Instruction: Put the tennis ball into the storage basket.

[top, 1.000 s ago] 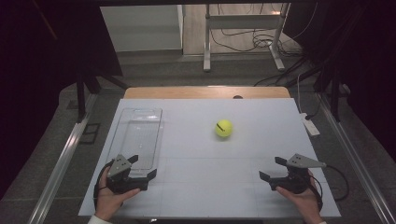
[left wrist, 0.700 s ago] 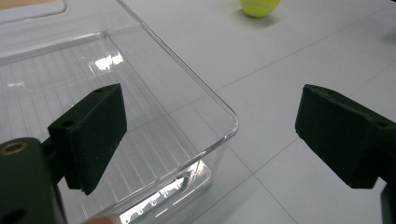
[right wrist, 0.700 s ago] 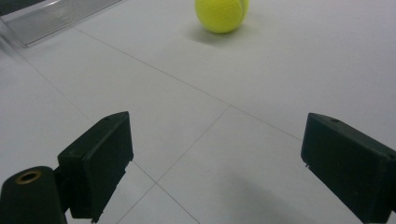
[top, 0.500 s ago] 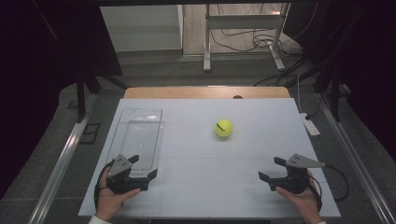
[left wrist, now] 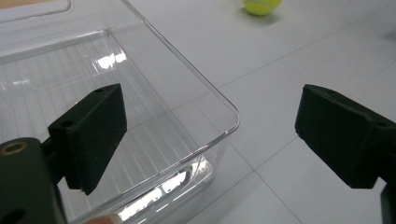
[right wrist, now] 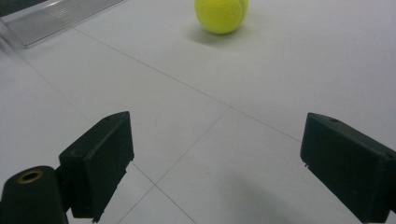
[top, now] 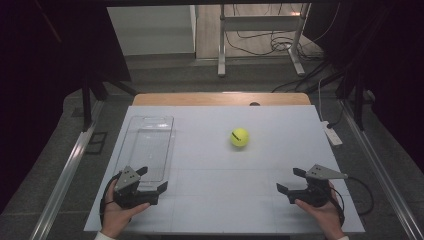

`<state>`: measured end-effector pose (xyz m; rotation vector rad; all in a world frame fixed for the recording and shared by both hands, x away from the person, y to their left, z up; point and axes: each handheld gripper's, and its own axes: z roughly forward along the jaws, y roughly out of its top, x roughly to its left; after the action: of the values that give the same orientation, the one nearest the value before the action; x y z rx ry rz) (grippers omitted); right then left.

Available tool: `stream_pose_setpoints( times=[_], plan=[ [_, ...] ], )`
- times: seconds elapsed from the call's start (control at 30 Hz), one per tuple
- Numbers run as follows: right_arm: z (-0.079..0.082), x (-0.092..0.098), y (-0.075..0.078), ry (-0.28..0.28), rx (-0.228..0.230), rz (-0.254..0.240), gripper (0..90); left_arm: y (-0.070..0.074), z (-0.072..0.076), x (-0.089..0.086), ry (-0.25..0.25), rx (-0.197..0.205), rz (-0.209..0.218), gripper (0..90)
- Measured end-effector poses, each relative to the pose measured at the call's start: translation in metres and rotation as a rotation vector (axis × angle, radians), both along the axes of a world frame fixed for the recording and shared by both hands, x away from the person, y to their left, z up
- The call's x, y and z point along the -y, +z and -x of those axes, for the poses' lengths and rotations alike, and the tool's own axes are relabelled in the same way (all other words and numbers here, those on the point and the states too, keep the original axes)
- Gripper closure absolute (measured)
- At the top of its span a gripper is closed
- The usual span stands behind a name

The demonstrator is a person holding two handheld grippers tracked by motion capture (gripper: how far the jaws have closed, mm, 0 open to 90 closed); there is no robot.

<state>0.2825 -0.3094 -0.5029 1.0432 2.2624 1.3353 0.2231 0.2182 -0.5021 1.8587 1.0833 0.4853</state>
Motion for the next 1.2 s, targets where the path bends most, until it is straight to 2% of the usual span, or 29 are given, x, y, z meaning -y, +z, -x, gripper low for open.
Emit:
stream_pose_setpoints(
  times=[0.3,0.63,1.2],
  plan=[
    [0.000,0.000,-0.001,-0.001,-0.004,0.001,9.5,0.006,-0.002,0.002,-0.014,-0.016,0.004,10.0],
    [0.000,0.000,-0.001,0.001,-0.002,0.003,9.6,0.018,-0.008,0.003,-0.020,-0.024,0.005,10.0],
    [-0.002,-0.001,-0.002,0.000,-0.007,0.009,9.7,0.027,-0.018,0.012,-0.056,-0.046,0.001,10.1]
  ],
)
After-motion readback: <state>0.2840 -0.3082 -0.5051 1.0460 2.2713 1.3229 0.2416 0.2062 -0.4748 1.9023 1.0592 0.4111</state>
